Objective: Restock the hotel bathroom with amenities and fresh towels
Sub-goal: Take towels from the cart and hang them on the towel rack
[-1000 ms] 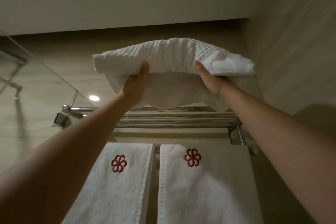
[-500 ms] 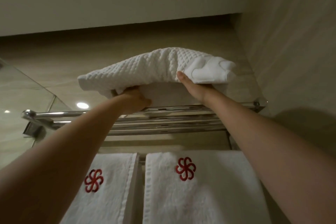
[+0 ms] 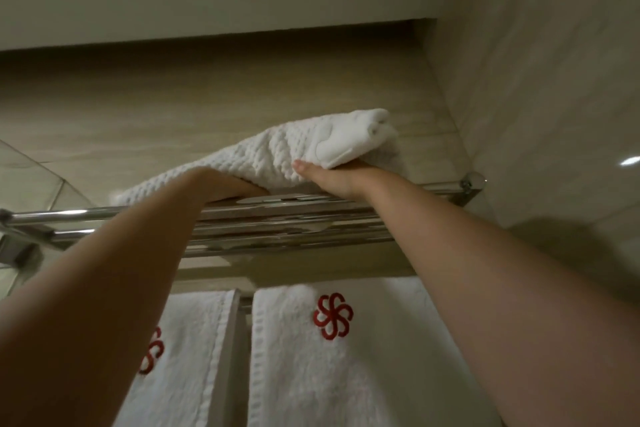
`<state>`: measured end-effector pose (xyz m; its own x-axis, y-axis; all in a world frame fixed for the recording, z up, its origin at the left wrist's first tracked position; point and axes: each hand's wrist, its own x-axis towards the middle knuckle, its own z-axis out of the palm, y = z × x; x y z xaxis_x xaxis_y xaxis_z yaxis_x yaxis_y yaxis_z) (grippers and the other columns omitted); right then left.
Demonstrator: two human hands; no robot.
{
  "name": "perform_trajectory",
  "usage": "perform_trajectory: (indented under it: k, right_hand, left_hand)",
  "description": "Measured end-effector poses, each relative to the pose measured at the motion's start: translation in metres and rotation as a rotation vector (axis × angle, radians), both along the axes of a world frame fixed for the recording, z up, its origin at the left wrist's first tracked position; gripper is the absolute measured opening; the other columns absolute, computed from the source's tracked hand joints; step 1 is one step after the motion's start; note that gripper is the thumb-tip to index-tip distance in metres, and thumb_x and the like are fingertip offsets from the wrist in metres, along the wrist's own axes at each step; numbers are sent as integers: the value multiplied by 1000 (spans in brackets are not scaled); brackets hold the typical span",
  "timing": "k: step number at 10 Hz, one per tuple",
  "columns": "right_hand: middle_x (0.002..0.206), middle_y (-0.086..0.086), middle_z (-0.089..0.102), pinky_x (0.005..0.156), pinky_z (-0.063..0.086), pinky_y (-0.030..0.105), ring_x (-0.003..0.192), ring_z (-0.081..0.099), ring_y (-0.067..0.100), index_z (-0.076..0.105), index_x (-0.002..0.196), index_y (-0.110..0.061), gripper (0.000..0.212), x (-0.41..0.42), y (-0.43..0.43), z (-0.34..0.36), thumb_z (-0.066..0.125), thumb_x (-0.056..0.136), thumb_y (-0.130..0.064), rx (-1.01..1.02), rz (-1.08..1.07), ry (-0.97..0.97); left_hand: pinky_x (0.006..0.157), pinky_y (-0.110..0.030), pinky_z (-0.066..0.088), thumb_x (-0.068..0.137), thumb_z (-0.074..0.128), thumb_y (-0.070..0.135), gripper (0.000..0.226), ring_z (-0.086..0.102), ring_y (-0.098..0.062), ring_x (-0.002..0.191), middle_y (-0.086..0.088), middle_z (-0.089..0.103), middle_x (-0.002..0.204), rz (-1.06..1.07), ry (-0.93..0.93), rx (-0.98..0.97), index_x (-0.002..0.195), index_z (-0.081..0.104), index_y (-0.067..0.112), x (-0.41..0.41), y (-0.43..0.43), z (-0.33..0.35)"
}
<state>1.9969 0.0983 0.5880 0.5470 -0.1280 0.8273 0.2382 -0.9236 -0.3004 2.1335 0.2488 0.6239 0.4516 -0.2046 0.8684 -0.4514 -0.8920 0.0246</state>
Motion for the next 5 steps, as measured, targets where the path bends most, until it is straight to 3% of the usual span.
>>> perform_trajectory:
  k: [2, 3, 4, 5]
  right_hand:
    - [158, 2, 6, 115, 12, 40, 144, 11, 24, 5, 150, -21, 90, -5, 5, 0, 40, 83, -70, 81, -34, 90]
    - [158, 4, 12, 115, 15, 41, 143, 16, 26, 10, 150, -21, 92, -5, 7, -3, 38, 81, -74, 105, -102, 98]
    - [156, 7, 18, 114, 20, 42, 140, 23, 29, 14, 149, -21, 94, -10, 3, -1, 36, 78, -78, 151, -134, 95]
    - [152, 10, 25, 111, 26, 44, 134, 31, 30, 16, 149, -23, 98, -16, 0, 4, 33, 73, -83, 207, -150, 96]
  left_hand:
    - [89, -37, 43, 89, 29, 63, 58, 55, -25, 107, -4, 61, 119, -196, -11, -8, 110, 63, 20, -32, 18, -42]
    - [60, -26, 42, 94, 36, 49, 41, 58, -15, 74, -1, 65, 88, -276, -286, -22, 85, 63, 20, -46, 28, -75]
    - [77, -31, 43, 88, 54, 41, 28, 58, -20, 85, -5, 65, 99, -293, -652, -84, 97, 62, 15, -46, 38, -89]
    - [103, -41, 31, 82, 57, 53, 60, 45, -26, 119, -9, 47, 132, -220, -568, -94, 129, 45, 17, -40, 42, -79]
